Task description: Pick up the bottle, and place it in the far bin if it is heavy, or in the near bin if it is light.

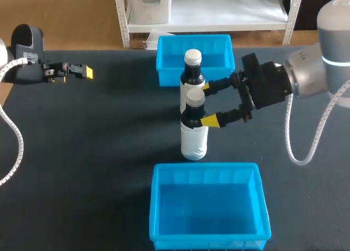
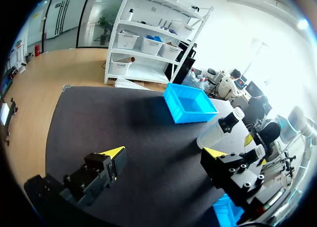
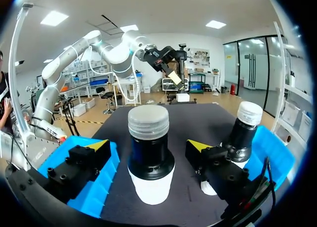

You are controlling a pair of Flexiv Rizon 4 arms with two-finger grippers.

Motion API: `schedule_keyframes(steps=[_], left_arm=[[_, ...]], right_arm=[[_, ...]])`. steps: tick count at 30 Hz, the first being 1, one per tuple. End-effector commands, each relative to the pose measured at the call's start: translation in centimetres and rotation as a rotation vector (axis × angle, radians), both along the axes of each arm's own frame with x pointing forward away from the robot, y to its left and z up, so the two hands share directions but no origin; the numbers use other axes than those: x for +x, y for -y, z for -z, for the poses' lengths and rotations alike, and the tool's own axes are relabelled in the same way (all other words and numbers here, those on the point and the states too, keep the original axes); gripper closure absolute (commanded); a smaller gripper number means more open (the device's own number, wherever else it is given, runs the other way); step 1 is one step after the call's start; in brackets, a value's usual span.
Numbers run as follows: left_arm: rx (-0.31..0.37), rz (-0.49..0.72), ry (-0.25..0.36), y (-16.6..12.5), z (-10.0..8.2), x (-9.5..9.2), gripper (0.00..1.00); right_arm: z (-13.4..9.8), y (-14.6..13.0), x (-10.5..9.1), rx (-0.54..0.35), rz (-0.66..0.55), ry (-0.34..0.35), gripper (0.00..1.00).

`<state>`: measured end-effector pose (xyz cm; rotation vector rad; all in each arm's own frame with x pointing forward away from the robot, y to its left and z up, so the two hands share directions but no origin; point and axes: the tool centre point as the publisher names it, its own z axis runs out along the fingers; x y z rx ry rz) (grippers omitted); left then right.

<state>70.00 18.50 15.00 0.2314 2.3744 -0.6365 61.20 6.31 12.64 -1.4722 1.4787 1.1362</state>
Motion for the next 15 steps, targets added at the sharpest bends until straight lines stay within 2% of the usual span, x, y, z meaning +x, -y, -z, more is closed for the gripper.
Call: schedule_keyframes(steps=[1,6,11,15], left_arm=[[0.0,0.0,0.0,0.0,0.0,0.0,0.0],[0.0,0.0,0.0,0.0,0.0,0.0,0.0],[0.0,0.0,0.0,0.0,0.0,0.0,0.0],[0.0,0.0,0.0,0.0,0.0,0.0,0.0]], right_arm=[[0.6,-1.0,0.4,-0.001,0.001,-0.008,0.0],[0.7,-1.8,0.4,0.003,0.015,-0.017,0.0],[0.6,-2.4,0.3,-0.067,0.03,0.025,0.0],[0.3,-2.4,0.2,-0.125,0.024,0.021,0.0]])
